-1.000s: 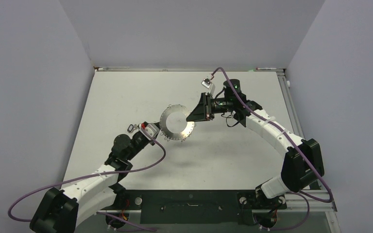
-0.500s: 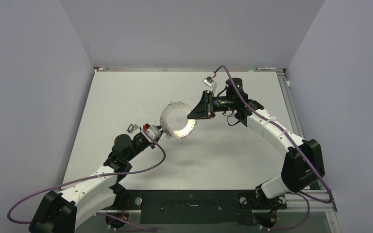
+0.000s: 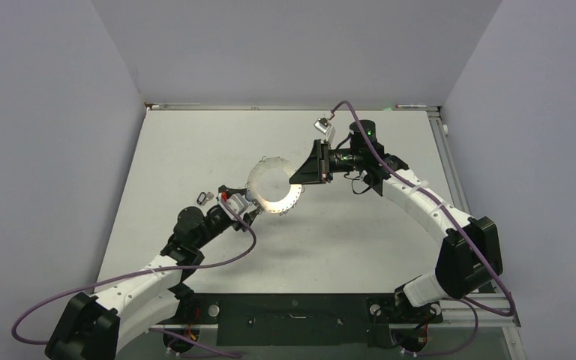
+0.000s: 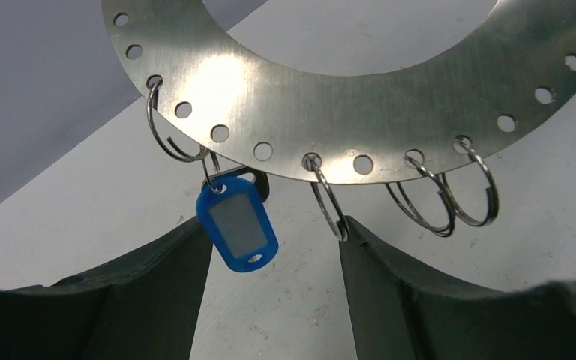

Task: Remove the keys from the keyring

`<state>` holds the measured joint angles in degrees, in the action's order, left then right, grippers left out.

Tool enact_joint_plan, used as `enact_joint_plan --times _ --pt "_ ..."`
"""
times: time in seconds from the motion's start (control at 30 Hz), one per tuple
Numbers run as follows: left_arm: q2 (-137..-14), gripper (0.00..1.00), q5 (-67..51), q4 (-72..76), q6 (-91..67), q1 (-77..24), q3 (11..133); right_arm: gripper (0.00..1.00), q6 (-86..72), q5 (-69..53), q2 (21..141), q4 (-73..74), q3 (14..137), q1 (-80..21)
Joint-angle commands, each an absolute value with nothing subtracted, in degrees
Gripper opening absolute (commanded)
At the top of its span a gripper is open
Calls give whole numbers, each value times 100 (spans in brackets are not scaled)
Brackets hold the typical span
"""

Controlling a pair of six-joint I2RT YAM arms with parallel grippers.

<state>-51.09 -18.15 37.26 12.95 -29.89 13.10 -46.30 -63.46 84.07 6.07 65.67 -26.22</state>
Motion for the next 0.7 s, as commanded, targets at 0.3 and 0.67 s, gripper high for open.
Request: enact_joint_plan --times 0.3,0.67 --pt "-5353 55 -1597 4298 848 -2953 1787 5 -4816 -6503 8123 142 6565 -2602" --pt "-5226 20 -1852 4292 987 -2945 1716 5 -4825 -6513 8112 131 6556 -2602"
